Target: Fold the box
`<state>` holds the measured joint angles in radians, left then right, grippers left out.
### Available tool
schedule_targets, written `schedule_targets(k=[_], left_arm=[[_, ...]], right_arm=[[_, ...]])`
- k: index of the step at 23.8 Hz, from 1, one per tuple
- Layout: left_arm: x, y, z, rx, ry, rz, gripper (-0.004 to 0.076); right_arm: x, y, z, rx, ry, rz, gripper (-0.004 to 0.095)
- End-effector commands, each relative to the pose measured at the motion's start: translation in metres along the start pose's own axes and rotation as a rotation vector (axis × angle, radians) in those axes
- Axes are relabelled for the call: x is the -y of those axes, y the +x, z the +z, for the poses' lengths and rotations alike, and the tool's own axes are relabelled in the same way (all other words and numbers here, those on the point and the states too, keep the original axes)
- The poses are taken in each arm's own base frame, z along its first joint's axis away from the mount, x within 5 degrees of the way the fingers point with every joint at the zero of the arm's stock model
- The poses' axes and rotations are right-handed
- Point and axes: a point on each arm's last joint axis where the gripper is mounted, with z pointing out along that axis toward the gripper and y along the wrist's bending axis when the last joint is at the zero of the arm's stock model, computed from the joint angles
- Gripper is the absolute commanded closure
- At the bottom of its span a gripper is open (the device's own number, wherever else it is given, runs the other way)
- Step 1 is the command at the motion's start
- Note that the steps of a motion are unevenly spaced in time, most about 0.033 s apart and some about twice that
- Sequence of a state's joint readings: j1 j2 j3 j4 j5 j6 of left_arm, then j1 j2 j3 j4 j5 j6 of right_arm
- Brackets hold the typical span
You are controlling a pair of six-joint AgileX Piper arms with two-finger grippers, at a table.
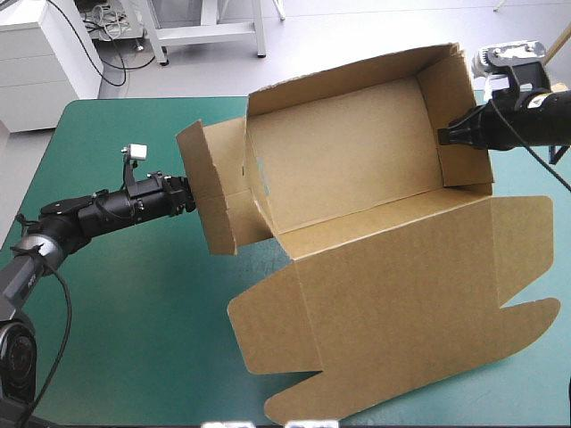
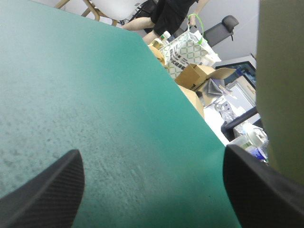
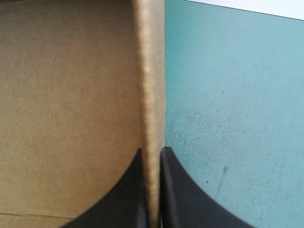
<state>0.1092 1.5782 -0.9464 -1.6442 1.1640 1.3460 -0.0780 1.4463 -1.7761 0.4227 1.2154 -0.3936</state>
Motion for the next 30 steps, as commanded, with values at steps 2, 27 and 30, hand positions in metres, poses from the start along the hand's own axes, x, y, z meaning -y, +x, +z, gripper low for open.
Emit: schedule_targets(k=[2,27,30], left_arm=[[0.055,-0.018,-0.003,0.053,0.187,0.113,0.0151],[0.136,-0.026,-0.020,0.126,0.313,0.253,0.0151],[0.139,-0.025,-0.018,0.119,0.323,0.254,0.0151]], right_arm=[[-0.013,-0.015,-0.010,0.126,0.015,-0.001,0.0927],[-0.069,-0.035,0.008,0.267,0.097,-0.082,0.0924],[-0.070,-0.035,0.008,0.267,0.091,-0.078,0.0924]])
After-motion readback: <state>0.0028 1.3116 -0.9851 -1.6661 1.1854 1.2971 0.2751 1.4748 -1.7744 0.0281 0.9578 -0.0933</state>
